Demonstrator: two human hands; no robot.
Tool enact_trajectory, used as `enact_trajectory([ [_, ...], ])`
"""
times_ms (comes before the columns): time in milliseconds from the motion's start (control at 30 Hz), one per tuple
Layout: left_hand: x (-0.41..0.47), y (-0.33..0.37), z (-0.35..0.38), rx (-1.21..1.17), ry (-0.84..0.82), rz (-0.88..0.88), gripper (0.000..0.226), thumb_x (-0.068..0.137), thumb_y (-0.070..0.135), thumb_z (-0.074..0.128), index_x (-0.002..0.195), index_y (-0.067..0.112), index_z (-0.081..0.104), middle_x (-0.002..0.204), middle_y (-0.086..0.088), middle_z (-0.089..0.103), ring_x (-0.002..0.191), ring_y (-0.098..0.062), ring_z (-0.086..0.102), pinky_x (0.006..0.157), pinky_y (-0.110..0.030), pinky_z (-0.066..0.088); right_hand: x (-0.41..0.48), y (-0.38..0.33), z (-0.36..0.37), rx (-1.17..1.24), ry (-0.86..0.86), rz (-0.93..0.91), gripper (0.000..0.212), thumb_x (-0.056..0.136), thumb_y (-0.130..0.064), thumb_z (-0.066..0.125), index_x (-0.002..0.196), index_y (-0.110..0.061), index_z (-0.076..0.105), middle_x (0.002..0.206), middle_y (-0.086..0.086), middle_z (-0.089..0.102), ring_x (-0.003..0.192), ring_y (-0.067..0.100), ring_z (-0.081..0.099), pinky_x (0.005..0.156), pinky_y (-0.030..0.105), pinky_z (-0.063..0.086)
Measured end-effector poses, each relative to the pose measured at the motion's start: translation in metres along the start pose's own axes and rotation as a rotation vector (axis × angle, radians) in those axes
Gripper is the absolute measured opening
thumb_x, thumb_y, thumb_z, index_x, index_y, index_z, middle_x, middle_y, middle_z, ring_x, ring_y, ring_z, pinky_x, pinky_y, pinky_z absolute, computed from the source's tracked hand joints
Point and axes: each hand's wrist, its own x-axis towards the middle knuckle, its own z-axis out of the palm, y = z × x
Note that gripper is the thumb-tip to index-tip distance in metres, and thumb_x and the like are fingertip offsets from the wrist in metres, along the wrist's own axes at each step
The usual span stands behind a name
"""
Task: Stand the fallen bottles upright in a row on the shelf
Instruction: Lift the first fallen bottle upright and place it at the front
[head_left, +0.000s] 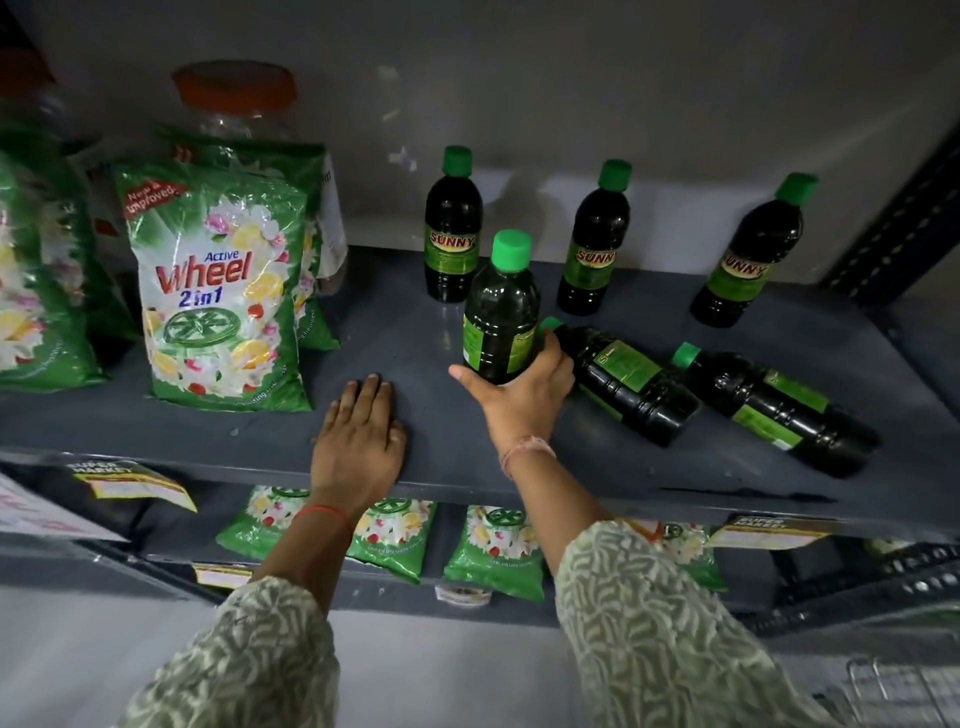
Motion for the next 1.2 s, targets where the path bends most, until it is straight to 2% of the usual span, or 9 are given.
enact_trajectory([
  [200, 0.003, -0.002, 0.001, 0.043, -0.051, -0.011, 0.075, 0.078, 0.046, 0.003, 0.144, 0.013, 0.011, 0.157, -0.006, 0.009, 0.145, -0.024, 0.005, 0.119, -0.039, 0.005, 0.004, 0.006, 0.005, 0.033, -0.022, -0.012, 0.081, 0.054, -0.034, 0.074, 0.126, -0.013, 0.042, 0.116, 0.011, 0.058, 0.107, 0.029, 0.056, 0.093, 0.047, 0.048],
  [300, 0.002, -0.002, 0.003, 0.062, -0.042, -0.003, 0.078, 0.075, 0.048, -0.001, 0.144, 0.013, 0.012, 0.157, -0.006, 0.010, 0.145, -0.025, 0.007, 0.118, -0.039, 0.007, 0.007, 0.011, -0.001, 0.226, -0.166, 0.013, 0.099, 0.054, -0.038, 0.077, 0.137, -0.021, 0.024, 0.133, 0.009, 0.049, 0.123, 0.022, 0.048, 0.105, 0.045, 0.041],
  [400, 0.002, -0.003, 0.004, 0.057, -0.029, 0.007, 0.086, 0.069, 0.050, -0.006, 0.144, 0.013, 0.013, 0.157, -0.007, 0.012, 0.145, -0.025, 0.008, 0.118, -0.040, 0.008, 0.005, 0.005, 0.005, 0.102, -0.133, -0.045, 0.116, 0.051, -0.044, 0.084, 0.140, -0.011, 0.018, 0.140, 0.015, 0.032, 0.133, 0.028, 0.029, 0.112, 0.043, 0.029],
  [533, 0.002, -0.004, 0.003, 0.051, -0.042, 0.009, 0.086, 0.069, 0.051, -0.006, 0.144, 0.014, 0.011, 0.157, -0.006, 0.010, 0.145, -0.024, 0.006, 0.118, -0.039, 0.006, 0.007, 0.004, 0.005, 0.081, -0.066, -0.045, 0.085, 0.060, -0.020, 0.083, 0.128, -0.006, 0.033, 0.122, 0.015, 0.048, 0.113, 0.031, 0.049, 0.098, 0.041, 0.043],
  [667, 0.003, -0.002, 0.002, 0.056, -0.058, -0.007, 0.072, 0.079, 0.044, 0.005, 0.144, 0.014, 0.010, 0.157, -0.005, 0.009, 0.145, -0.024, 0.005, 0.118, -0.039, 0.006, 0.015, 0.011, -0.018, 0.203, -0.282, 0.017, 0.070, 0.069, -0.007, 0.073, 0.126, -0.012, 0.032, 0.108, 0.003, 0.057, 0.096, 0.019, 0.057, 0.091, 0.036, 0.050],
  [767, 0.002, -0.002, 0.002, 0.067, -0.060, -0.003, 0.073, 0.079, 0.045, 0.003, 0.144, 0.014, 0.010, 0.157, -0.005, 0.009, 0.145, -0.024, 0.005, 0.118, -0.039, 0.006, 0.014, 0.011, -0.018, 0.194, -0.255, -0.033, 0.088, 0.062, -0.021, 0.083, 0.131, -0.011, 0.030, 0.119, 0.001, 0.047, 0.109, 0.014, 0.048, 0.096, 0.026, 0.042],
  [867, 0.002, -0.002, 0.002, 0.066, -0.061, 0.000, 0.072, 0.079, 0.045, 0.004, 0.144, 0.014, 0.010, 0.157, -0.005, 0.009, 0.145, -0.024, 0.005, 0.118, -0.038, 0.006, 0.011, 0.013, -0.005, 0.044, -0.166, -0.042, 0.097, 0.051, -0.030, 0.088, 0.126, -0.004, 0.033, 0.127, 0.015, 0.042, 0.119, 0.028, 0.042, 0.105, 0.040, 0.039],
  [1033, 0.002, -0.002, 0.002, 0.053, -0.050, 0.002, 0.077, 0.076, 0.047, 0.002, 0.144, 0.013, 0.013, 0.157, -0.006, 0.011, 0.145, -0.025, 0.007, 0.118, -0.039, 0.006, 0.018, 0.017, -0.016, 0.159, -0.274, 0.063, 0.070, 0.063, -0.005, 0.080, 0.120, -0.004, 0.039, 0.121, 0.016, 0.059, 0.106, 0.022, 0.056, 0.090, 0.028, 0.044],
  [1200, 0.002, -0.003, 0.002, 0.047, -0.068, -0.015, 0.068, 0.081, 0.041, 0.009, 0.144, 0.014, 0.010, 0.157, -0.005, 0.009, 0.145, -0.023, 0.004, 0.119, -0.038, 0.005, 0.026, 0.019, -0.023, 0.122, -0.430, 0.068, 0.065, 0.077, 0.005, 0.064, 0.134, -0.008, 0.035, 0.131, 0.016, 0.053, 0.116, 0.021, 0.050, 0.106, 0.039, 0.039],
])
